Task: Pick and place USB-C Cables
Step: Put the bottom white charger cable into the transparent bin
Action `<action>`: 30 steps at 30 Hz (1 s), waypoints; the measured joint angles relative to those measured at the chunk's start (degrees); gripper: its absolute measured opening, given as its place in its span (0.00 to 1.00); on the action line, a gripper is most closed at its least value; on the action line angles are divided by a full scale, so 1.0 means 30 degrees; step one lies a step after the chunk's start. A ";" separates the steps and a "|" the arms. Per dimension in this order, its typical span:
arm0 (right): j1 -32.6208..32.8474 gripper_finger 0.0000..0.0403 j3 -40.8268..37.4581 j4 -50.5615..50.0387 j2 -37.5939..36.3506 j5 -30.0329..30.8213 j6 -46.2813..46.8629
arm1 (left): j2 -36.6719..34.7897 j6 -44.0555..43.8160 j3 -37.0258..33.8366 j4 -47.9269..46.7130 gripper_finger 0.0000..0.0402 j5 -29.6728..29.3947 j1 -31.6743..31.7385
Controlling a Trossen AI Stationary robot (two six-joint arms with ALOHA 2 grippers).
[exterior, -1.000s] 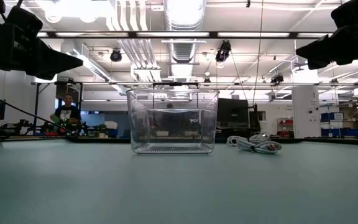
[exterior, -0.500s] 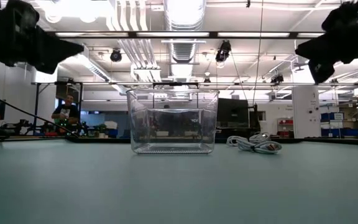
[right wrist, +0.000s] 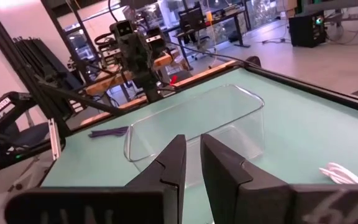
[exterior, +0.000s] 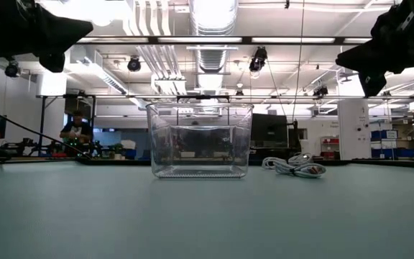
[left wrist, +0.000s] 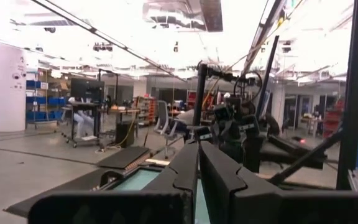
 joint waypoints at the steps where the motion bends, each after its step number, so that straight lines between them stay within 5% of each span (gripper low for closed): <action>1: 0.0000 0.09 0.0000 -0.0007 0.0000 0.0007 0.0008 | 0.0002 0.0000 0.0000 0.0057 0.00 0.0000 0.0000; 14: 0.0000 0.09 0.0000 -0.0034 0.0087 0.2345 0.0030 | 0.0007 0.0572 0.0000 0.0326 0.00 0.0000 0.0000; 30: 0.0015 0.09 0.0000 0.0536 0.0255 0.2345 0.0627 | 0.0007 0.0525 0.0000 0.0422 0.00 -0.0007 0.0000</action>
